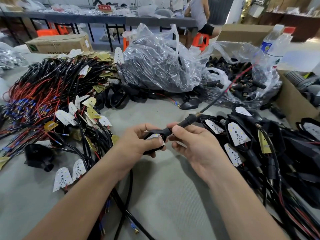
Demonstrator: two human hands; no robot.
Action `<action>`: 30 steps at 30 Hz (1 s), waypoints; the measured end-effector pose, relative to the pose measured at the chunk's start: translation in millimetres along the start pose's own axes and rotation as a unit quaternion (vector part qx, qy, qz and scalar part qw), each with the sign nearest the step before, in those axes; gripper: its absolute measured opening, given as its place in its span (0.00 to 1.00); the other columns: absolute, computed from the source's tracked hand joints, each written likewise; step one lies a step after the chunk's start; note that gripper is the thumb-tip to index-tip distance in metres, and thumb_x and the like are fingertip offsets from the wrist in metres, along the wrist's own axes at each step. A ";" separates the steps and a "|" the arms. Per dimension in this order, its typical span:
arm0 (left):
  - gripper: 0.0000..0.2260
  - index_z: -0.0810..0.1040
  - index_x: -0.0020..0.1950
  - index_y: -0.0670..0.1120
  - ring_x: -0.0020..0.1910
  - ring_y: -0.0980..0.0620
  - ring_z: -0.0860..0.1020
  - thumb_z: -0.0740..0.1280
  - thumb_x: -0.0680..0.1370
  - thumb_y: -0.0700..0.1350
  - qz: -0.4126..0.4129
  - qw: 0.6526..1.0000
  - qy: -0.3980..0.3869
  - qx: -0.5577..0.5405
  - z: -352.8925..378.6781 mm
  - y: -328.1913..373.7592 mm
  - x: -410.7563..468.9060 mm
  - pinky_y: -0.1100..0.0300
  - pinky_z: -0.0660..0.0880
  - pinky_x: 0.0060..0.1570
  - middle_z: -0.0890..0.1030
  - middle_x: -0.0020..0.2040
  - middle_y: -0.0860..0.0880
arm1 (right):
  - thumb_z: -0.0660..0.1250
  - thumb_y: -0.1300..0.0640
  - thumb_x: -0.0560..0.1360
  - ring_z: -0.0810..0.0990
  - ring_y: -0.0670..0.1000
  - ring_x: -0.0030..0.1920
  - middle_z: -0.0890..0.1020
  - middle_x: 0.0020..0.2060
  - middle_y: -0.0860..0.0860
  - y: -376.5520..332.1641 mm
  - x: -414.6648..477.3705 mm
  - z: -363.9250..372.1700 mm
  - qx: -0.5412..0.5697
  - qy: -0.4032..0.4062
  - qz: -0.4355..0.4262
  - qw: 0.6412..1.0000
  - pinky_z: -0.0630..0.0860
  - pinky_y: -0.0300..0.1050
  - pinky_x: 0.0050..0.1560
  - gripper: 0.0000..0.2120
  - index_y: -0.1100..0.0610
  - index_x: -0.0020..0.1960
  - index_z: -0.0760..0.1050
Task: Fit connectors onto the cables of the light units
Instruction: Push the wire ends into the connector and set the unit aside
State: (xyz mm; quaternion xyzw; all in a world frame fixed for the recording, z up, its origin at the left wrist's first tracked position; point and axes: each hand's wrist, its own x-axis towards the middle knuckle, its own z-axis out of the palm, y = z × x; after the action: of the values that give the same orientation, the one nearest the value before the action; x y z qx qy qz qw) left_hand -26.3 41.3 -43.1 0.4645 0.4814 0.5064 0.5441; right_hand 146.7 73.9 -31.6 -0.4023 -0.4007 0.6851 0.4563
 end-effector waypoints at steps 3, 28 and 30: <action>0.08 0.86 0.46 0.45 0.41 0.47 0.85 0.76 0.71 0.34 0.002 1.000 0.019 0.008 -2.8 1.1 1.8 0.64 0.76 0.32 0.86 0.43 0.43 | 0.69 0.63 0.78 0.81 0.48 0.38 0.86 0.45 0.56 -7.2 3.8 -5.6 0.045 0.038 -0.033 0.998 0.75 0.40 0.37 0.11 0.59 0.60 0.80; 0.05 0.87 0.48 0.45 0.42 0.49 0.85 0.76 0.73 0.37 -0.009 0.999 0.029 0.033 -0.3 3.4 -4.1 0.64 0.75 0.33 0.85 0.44 0.42 | 0.74 0.60 0.76 0.74 0.48 0.24 0.81 0.30 0.56 -1.4 7.4 -9.8 -0.036 0.044 -0.115 0.992 0.67 0.38 0.23 0.08 0.62 0.42 0.77; 0.06 0.87 0.48 0.45 0.41 0.49 0.85 0.74 0.75 0.35 -0.003 0.999 0.030 0.039 1.6 2.0 -4.6 0.64 0.75 0.33 0.86 0.44 0.42 | 0.75 0.56 0.75 0.70 0.48 0.22 0.81 0.29 0.56 -0.6 8.4 -10.5 -0.063 0.063 -0.108 0.990 0.64 0.37 0.22 0.11 0.61 0.43 0.76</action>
State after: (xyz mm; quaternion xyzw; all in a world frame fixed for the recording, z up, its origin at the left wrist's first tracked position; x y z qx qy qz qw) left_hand -25.1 36.7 -40.6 0.4686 0.5177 0.4995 0.5126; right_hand 154.3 83.9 -36.3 -0.4272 -0.4543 0.5783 0.5260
